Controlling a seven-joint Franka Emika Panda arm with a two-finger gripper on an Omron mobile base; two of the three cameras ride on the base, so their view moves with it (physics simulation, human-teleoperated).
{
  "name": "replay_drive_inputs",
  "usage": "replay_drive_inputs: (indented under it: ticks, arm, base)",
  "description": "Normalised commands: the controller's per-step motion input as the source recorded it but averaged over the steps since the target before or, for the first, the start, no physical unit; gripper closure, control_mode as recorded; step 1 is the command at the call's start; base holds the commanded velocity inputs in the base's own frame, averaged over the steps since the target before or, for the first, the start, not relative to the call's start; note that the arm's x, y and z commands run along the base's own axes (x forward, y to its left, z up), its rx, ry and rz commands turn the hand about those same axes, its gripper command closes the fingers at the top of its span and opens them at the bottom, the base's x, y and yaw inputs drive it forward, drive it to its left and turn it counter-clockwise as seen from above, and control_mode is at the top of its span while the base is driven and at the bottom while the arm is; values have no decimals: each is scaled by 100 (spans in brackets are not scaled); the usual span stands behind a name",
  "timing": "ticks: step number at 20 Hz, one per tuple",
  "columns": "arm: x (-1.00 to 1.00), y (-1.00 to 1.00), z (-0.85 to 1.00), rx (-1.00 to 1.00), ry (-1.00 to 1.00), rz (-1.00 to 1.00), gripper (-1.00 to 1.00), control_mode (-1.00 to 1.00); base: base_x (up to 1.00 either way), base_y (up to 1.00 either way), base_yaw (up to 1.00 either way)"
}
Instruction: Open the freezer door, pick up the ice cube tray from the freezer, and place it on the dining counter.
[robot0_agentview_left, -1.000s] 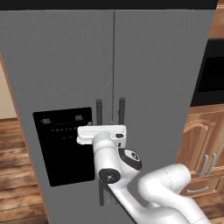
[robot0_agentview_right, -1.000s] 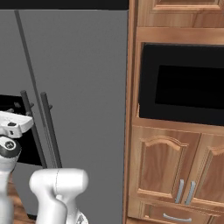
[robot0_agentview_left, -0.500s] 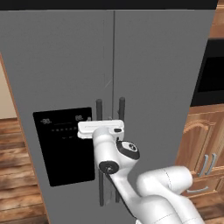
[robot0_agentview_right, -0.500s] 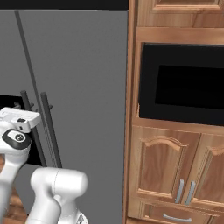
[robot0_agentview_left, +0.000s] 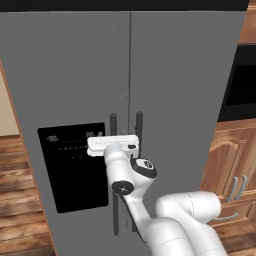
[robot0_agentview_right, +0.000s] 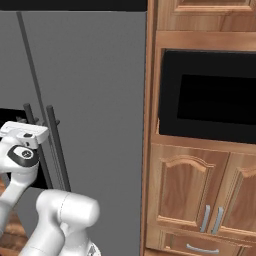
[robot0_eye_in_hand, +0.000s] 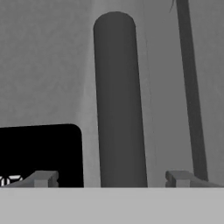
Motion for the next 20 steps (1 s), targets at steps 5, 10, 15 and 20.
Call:
replay_drive_inputs:
  ticks: [5, 10, 15, 20]
  arm:
    - [0, 1, 0, 0, 0, 0, 100, -100]
    - [0, 0, 0, 0, 0, 0, 100, -100]
    - [-41, 2, 0, 0, 0, 0, 100, -100]
    - [-68, 18, 0, 0, 0, 0, 100, -100]
  base:
    - [0, 0, 0]
    - [0, 0, 0]
    - [0, 0, 0]
    - [0, 0, 0]
